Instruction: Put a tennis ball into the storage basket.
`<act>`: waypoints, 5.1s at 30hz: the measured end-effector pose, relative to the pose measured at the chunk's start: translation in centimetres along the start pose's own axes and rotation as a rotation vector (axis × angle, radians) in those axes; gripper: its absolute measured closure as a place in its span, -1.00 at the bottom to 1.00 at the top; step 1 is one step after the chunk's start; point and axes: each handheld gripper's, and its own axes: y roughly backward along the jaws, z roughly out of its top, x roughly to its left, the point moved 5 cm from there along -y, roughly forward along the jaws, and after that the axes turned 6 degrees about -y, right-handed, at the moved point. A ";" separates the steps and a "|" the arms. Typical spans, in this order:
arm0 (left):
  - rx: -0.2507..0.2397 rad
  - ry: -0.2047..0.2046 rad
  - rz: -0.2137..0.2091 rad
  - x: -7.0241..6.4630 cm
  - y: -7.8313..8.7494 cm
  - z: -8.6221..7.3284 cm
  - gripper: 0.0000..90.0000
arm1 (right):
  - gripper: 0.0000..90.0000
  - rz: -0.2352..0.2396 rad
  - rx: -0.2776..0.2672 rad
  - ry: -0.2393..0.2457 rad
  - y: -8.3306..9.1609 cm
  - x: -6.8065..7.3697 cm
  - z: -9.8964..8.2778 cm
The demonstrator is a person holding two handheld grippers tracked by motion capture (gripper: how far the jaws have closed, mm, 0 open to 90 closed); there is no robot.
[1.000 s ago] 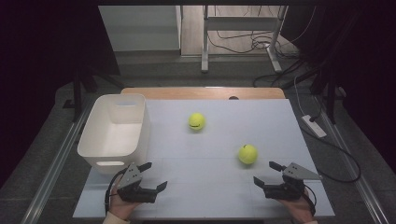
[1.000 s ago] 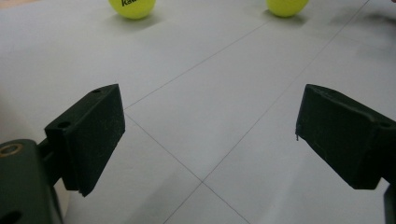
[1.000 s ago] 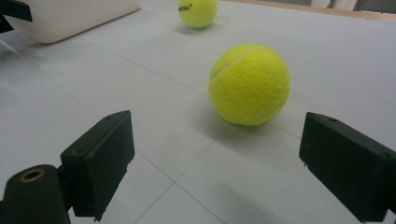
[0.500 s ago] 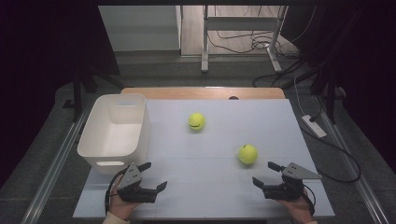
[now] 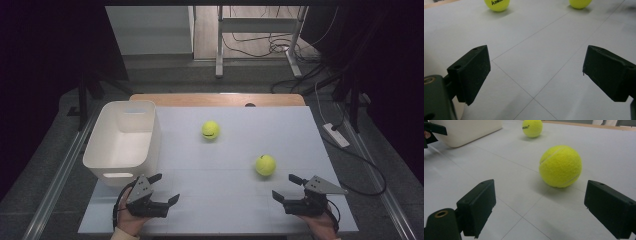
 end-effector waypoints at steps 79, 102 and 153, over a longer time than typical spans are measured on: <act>0.033 -0.004 -0.014 -2.0 -3.4 6.1 -0.82 | -0.74 0.008 -0.018 0.017 -0.1 0.2 0.3; 0.058 0.004 0.004 -1.0 -5.3 7.9 -0.83 | -0.74 0.026 -0.011 0.027 -0.6 0.4 0.4; 0.121 0.002 0.003 0.8 -8.5 10.4 -0.84 | -0.74 0.023 -0.009 0.030 -0.8 0.5 0.4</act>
